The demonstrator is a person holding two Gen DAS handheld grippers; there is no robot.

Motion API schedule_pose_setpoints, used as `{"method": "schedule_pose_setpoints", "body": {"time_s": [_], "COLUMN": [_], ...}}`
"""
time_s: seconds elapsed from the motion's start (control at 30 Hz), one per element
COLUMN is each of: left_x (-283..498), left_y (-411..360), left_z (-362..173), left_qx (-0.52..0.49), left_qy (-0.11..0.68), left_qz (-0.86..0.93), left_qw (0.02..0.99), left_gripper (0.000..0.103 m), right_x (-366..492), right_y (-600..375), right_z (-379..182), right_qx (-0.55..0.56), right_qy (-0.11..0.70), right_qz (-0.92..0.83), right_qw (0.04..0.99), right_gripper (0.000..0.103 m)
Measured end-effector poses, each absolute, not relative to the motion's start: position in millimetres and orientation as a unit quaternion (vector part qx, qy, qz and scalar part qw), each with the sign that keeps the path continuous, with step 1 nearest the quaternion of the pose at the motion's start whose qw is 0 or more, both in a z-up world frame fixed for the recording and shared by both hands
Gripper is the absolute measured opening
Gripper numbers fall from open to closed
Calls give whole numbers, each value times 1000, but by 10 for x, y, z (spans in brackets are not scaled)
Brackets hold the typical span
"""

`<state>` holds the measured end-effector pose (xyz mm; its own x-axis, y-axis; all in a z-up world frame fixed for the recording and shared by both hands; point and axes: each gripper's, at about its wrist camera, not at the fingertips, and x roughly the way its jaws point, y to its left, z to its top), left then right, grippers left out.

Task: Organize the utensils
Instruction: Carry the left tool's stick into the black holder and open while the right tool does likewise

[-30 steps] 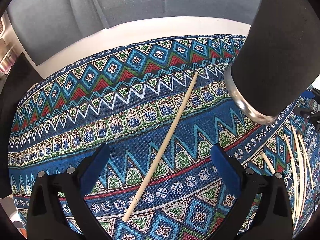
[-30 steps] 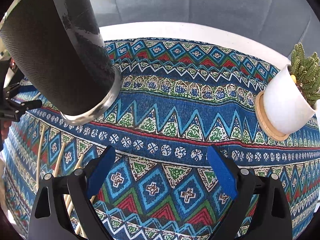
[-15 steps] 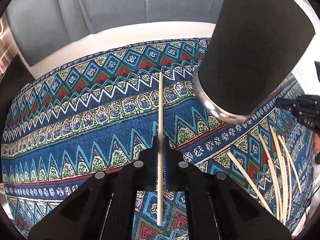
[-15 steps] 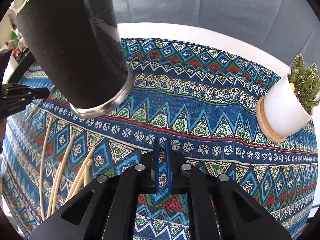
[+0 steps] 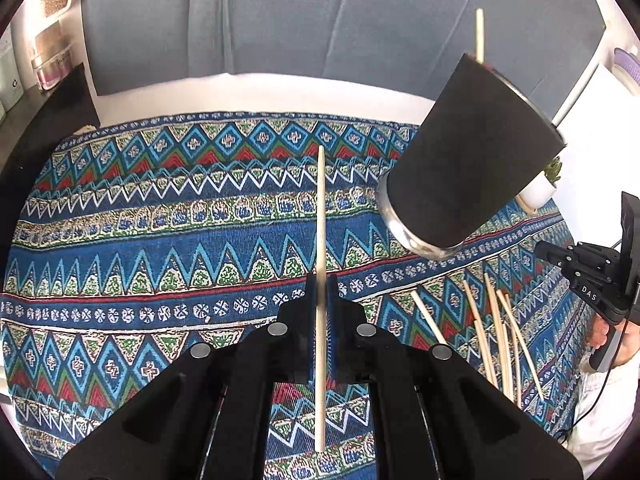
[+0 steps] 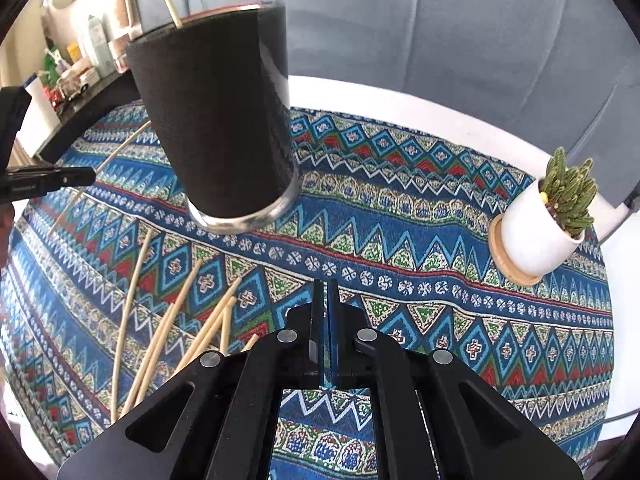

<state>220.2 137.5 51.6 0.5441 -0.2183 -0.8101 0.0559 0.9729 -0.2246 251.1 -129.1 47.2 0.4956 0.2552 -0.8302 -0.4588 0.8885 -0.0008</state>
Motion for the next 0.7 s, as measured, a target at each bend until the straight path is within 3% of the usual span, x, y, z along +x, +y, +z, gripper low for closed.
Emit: {"method": "schedule_pose_setpoints", "body": {"time_s": [0.5,0.7], "left_x": [2165,2456], "left_y": [1191,916], "left_z": [1925,2185], "left_qx": [-57,-48], "left_qy": [363,338], "left_qz": [-97,-118], "left_qw": [925,932], "left_gripper": [5,5], "right_x": [2499,2721], "right_y": [-1255,-1129], "right_z": [1705,2034], "right_qx": [-69,-39], "right_qy": [350,318], "right_qz": [240,261], "right_qw": [903,911], "right_gripper": [2,2]}}
